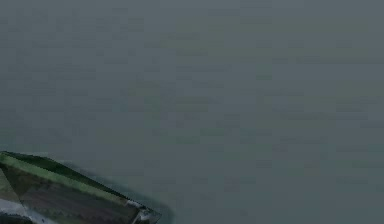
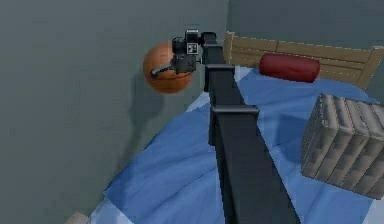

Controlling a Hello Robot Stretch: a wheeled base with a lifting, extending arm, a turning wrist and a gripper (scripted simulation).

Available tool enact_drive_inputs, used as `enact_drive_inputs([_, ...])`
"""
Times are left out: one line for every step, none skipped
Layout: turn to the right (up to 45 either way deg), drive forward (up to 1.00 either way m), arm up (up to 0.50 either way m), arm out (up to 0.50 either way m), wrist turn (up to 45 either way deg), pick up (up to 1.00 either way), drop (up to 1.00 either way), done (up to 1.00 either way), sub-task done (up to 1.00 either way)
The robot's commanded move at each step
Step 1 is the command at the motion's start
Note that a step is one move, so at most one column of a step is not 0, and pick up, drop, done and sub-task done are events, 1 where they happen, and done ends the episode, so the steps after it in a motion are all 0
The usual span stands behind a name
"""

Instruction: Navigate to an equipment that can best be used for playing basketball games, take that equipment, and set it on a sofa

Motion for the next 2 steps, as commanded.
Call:
enact_drive_inputs([0.0,0.00,0.00,0.00,-45.0,0.00,0.00,0.00,0.00])
enact_drive_inputs([0.0,0.00,0.00,0.00,-45.0,0.00,0.00,0.00,0.00])
